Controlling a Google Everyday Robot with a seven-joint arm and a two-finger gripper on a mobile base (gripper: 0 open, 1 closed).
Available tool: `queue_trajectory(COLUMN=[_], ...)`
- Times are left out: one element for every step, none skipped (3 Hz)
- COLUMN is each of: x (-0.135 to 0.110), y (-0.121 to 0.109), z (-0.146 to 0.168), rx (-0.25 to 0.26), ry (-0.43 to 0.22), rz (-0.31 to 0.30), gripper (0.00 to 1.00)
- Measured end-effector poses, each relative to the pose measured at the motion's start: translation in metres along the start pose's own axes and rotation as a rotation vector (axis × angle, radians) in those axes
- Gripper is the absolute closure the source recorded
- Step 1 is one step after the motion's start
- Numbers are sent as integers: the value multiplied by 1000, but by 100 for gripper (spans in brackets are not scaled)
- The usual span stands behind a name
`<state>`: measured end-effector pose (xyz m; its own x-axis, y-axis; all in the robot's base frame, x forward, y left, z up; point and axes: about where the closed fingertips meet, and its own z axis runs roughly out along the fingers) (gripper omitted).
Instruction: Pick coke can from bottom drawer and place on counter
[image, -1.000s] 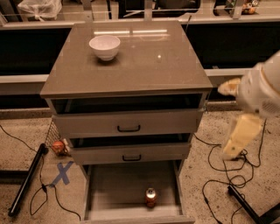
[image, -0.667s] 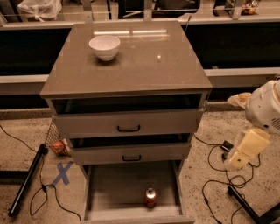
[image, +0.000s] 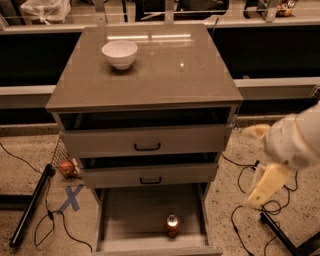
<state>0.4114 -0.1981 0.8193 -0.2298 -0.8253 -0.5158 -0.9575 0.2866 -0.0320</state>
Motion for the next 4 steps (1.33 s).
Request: queue_trajectory(x=[29,41,38,48], y=[24,10,13,6], z=[72,87,92,123], rx=[-35,38,15,34], ry=[-215,-282,-283,-328], rz=[50,33,25,39], gripper=[0,0,0,0])
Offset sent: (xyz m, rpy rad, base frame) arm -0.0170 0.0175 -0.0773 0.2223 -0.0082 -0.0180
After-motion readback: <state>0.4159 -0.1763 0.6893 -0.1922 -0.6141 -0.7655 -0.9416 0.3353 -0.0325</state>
